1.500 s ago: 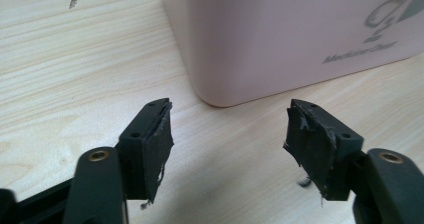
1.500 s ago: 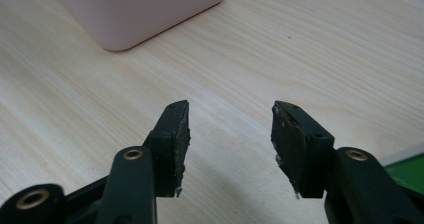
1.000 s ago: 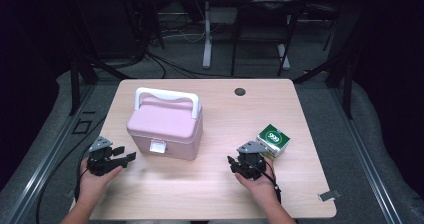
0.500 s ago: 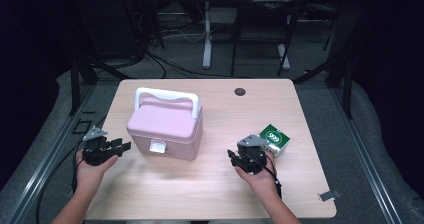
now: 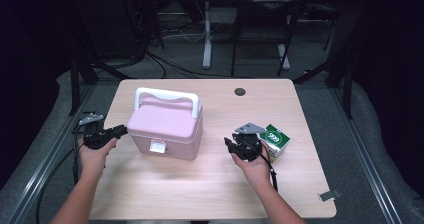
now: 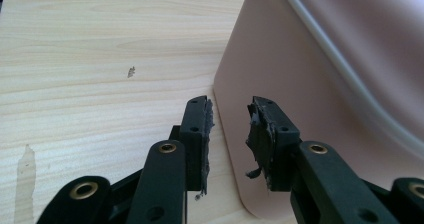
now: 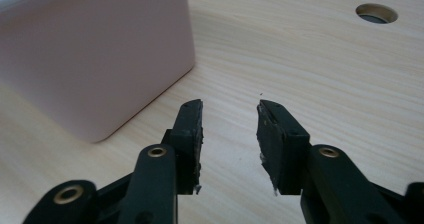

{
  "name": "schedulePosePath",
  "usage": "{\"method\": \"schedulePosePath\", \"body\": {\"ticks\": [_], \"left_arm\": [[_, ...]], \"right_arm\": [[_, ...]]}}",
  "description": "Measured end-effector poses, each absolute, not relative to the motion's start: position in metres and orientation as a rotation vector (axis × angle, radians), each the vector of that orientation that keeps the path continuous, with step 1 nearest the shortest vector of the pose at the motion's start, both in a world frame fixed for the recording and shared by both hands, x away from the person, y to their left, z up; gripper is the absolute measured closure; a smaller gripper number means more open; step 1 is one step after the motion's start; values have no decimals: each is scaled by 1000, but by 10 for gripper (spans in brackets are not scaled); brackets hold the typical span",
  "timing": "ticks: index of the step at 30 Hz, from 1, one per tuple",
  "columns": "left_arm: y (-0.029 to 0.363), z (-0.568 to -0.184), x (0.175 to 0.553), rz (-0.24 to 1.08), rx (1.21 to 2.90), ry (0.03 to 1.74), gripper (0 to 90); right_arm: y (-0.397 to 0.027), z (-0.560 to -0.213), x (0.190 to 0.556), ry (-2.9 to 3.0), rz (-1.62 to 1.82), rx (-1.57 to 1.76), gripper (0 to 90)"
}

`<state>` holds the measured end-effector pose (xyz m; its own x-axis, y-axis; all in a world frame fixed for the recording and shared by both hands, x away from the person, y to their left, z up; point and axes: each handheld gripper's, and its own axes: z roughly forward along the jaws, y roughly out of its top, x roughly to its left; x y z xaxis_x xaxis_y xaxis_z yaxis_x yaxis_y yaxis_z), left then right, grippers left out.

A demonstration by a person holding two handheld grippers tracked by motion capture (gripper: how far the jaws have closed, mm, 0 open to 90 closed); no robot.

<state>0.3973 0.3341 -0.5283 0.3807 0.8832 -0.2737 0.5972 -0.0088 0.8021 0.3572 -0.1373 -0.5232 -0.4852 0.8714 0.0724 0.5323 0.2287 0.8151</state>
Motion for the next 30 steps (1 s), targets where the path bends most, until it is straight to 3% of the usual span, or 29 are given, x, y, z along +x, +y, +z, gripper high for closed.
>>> {"method": "schedulePosePath", "body": {"ticks": [4, 7, 15, 25, 30], "left_arm": [[330, -532, 398, 405, 1754, 1272, 716], [322, -533, 399, 416, 1772, 1233, 744], [316, -532, 396, 422, 1779, 1201, 842], [292, -532, 386, 384, 1763, 1143, 816], [277, -530, 379, 466, 1721, 1184, 826]], "right_arm": [[-134, -529, 366, 2077, 1163, 1315, 655], [-126, -535, 372, 2091, 1188, 1314, 770], [-106, -539, 380, 2086, 1203, 1283, 775], [-93, -543, 387, 2018, 1209, 1270, 756], [-100, -541, 390, 1947, 1227, 1305, 778]]}}
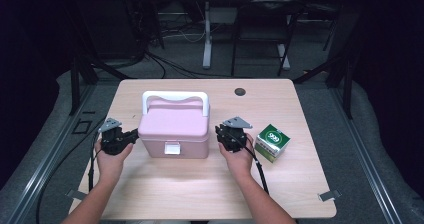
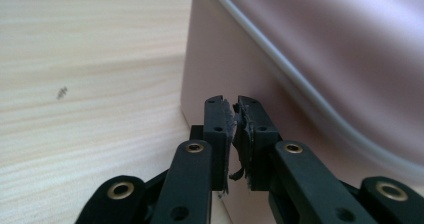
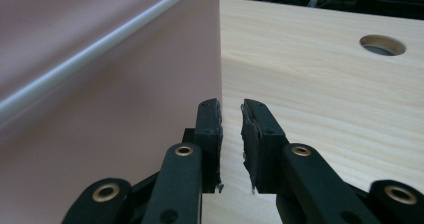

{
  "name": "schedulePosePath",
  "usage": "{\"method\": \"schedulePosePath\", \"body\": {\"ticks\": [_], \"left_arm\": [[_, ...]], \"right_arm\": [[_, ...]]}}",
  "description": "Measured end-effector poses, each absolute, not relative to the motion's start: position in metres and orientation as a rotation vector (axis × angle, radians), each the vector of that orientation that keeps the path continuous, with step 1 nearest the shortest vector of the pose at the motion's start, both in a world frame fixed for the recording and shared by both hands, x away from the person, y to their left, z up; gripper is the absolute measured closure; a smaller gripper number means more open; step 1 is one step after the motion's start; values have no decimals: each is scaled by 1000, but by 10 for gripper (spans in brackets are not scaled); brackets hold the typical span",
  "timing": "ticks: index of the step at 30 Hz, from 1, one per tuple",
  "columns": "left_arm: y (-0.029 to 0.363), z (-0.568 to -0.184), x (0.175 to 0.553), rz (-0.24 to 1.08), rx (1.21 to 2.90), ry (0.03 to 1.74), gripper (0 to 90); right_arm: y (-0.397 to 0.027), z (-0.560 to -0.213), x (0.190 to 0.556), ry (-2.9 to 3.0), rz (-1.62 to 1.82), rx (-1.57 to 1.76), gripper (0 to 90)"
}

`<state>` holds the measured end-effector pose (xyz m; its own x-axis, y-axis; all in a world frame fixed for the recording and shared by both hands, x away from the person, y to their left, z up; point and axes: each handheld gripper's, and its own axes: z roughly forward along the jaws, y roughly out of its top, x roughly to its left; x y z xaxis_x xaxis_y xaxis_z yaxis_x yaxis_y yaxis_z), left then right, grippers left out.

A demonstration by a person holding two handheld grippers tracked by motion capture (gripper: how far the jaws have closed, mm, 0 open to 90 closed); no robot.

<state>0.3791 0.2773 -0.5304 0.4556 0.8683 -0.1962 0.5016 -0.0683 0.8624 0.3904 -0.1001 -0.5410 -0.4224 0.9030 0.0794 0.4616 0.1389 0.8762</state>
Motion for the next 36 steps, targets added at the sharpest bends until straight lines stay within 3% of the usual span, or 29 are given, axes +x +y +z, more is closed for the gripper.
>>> {"method": "schedulePosePath", "body": {"ticks": [5, 6, 10, 11, 36], "left_arm": [[260, -532, 374, 495, 1703, 1150, 815], [257, -532, 373, 505, 1707, 1150, 830], [252, -533, 371, 509, 1696, 1144, 856], [250, -534, 370, 508, 1690, 1145, 896], [212, -529, 328, 558, 1744, 1149, 900]], "right_arm": [[-99, -544, 388, 1905, 1276, 1285, 779], [-97, -543, 384, 1891, 1252, 1282, 845], [-100, -544, 383, 1883, 1290, 1304, 887], [-99, -545, 381, 1875, 1286, 1300, 900], [-124, -539, 332, 1874, 1199, 1294, 900]]}}
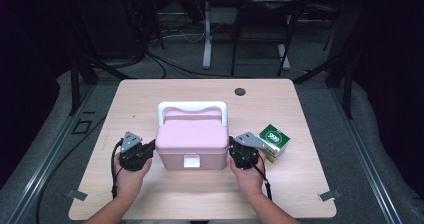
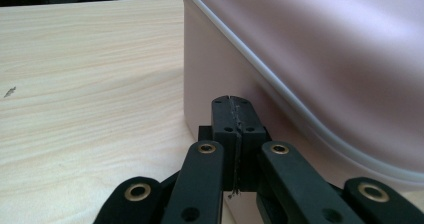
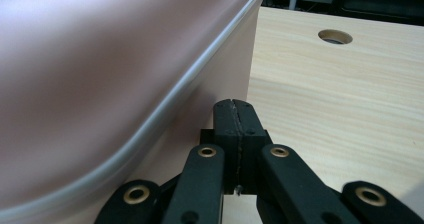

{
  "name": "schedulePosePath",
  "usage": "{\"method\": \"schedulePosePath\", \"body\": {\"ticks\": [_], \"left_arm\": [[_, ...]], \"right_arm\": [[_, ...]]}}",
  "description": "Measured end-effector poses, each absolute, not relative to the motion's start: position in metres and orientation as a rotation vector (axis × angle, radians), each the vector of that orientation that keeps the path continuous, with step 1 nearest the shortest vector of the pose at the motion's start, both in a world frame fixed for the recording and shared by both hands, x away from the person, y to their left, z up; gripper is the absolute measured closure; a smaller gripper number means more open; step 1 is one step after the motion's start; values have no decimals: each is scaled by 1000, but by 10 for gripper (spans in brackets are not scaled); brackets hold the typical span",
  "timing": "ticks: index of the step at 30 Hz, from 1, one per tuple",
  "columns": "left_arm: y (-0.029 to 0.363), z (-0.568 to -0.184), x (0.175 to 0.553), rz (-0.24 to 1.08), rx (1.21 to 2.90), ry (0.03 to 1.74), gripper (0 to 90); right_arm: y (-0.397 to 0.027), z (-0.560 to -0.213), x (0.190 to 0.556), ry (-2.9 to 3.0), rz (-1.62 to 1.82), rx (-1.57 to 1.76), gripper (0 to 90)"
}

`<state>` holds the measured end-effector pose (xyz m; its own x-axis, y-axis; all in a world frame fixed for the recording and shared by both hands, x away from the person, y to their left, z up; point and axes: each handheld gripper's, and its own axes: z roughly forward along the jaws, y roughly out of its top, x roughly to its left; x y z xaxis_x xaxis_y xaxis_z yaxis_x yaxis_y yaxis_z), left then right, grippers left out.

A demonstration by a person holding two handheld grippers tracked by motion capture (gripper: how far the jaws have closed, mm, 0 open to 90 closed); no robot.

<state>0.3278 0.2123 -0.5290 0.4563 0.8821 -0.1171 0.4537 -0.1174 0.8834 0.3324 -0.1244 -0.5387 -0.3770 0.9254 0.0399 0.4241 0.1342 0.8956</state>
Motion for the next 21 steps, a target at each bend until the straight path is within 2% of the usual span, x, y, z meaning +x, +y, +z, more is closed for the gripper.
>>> {"method": "schedulePosePath", "body": {"ticks": [12, 21], "left_arm": [[202, -527, 293, 617, 1815, 1105, 900], [199, -533, 282, 549, 1821, 1083, 900]], "right_arm": [[-131, -535, 293, 1898, 1154, 1300, 900], [-137, -535, 278, 1877, 1125, 1241, 900]]}}
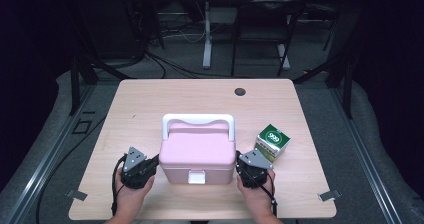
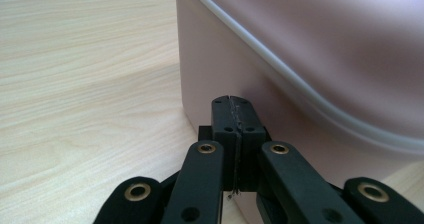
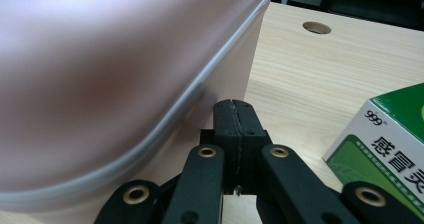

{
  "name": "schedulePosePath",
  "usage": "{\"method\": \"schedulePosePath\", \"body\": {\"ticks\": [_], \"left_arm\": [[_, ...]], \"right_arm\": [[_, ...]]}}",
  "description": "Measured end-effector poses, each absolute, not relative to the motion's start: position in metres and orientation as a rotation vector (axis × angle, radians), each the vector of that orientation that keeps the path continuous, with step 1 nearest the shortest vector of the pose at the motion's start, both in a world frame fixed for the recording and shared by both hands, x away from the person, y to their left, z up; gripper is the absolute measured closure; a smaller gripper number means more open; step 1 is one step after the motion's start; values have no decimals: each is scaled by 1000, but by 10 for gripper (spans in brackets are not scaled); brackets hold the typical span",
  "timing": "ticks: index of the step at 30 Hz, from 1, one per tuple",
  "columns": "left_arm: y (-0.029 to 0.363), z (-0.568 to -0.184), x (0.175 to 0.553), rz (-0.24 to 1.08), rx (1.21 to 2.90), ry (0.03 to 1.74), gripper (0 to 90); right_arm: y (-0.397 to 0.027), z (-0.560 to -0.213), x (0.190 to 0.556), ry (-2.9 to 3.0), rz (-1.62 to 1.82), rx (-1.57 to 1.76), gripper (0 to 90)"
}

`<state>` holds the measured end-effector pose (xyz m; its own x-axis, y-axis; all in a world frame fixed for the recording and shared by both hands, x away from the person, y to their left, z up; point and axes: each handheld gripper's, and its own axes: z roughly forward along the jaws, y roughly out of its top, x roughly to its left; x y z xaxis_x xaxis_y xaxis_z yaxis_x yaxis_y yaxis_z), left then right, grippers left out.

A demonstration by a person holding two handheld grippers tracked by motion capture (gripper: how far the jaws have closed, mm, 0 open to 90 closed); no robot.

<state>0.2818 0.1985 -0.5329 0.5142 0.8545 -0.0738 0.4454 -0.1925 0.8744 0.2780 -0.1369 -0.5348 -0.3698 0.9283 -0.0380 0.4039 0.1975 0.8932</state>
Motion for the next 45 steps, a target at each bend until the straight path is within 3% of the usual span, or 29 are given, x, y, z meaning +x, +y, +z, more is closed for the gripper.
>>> {"method": "schedulePosePath", "body": {"ticks": [14, 19, 28, 32, 37, 45], "left_arm": [[199, -533, 280, 520, 1884, 1088, 893], [207, -530, 289, 470, 1876, 1103, 749], [227, -488, 301, 503, 1790, 1025, 651], [223, -472, 305, 476, 1762, 975, 546], [214, -462, 314, 429, 1751, 990, 464], [196, -470, 329, 343, 1732, 996, 417]], "right_arm": [[-139, -533, 277, 1903, 1123, 1230, 900], [-148, -523, 279, 1900, 1155, 1216, 817], [-170, -500, 288, 1861, 1276, 1224, 718], [-177, -482, 295, 1893, 1322, 1235, 594], [-177, -470, 299, 1864, 1422, 1216, 511], [-162, -469, 311, 1905, 1493, 1217, 465]]}}
